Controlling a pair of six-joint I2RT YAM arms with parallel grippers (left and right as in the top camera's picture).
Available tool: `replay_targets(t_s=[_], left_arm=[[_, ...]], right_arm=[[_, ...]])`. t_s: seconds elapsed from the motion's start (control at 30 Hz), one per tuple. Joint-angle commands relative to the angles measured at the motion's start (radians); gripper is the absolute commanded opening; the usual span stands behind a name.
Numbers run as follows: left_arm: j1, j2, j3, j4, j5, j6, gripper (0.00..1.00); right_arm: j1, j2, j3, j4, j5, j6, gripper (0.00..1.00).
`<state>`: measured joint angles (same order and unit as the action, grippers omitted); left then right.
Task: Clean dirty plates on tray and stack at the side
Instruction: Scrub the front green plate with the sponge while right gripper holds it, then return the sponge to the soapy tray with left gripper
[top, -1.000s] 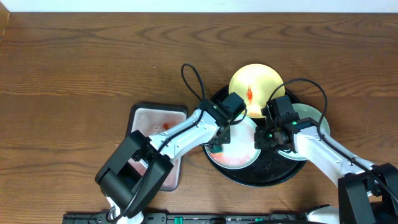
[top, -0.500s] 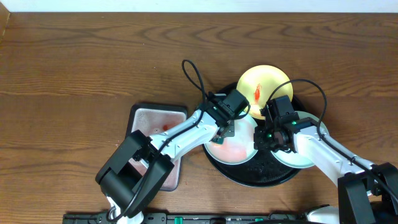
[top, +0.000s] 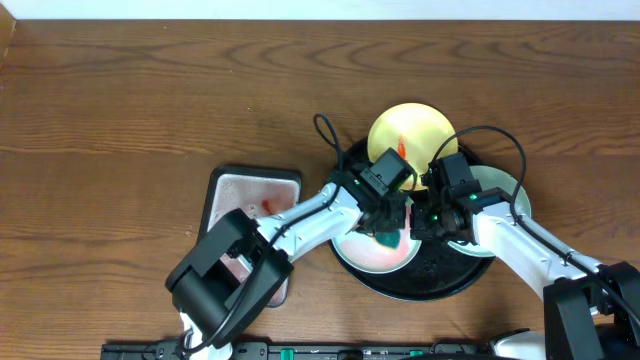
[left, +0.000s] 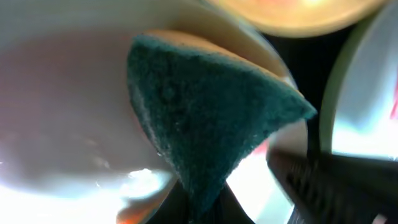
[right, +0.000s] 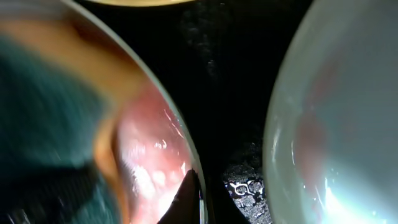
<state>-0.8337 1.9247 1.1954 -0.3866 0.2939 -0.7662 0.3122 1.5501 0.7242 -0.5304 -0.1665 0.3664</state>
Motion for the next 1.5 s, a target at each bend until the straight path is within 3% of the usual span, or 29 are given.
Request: replay_targets(t_s=[0.0, 0.07, 0.27, 0.57, 0.9, 1.2, 1.47], left_arm=[[-0.023, 0.033, -0.013, -0.071, 0.073, 0.050, 0.08], [-0.019, 0.033, -0.013, -0.126, 0.002, 0.070, 0.08], [-0.005, 0.029, -0.006, -0.295, -0.410, 0.073, 0.07], [-0.005, 0.029, 0.027, -0.414, -0.816, 0.074, 0.07], [-0.029, -0.027, 0.082, -0.418, -0.784, 0.082, 0.07], [-0.023, -0.322, 0.112, -0.434, -0.704, 0.111, 0.08], [0.124, -0.619, 0.097, -0.687, -0.667, 0.130, 0.08]], right_arm=[[0.000, 0.037, -0.033, -0.023, 0.095, -0.024, 0.01], [0.000, 0.037, -0.033, -0.023, 0.095, -0.024, 0.01], [0.000, 0.037, -0.033, -0.024, 0.095, -0.024, 0.01], [0.000, 0.037, -0.033, -0.027, 0.095, -0.023, 0.01], [0.000, 0.037, -0.033, -0.038, 0.095, -0.023, 0.01], [0.000, 0.037, -0.033, -0.038, 0.095, -0.023, 0.01], [0.000, 0.026, -0.016, -0.038, 0.079, -0.023, 0.01]])
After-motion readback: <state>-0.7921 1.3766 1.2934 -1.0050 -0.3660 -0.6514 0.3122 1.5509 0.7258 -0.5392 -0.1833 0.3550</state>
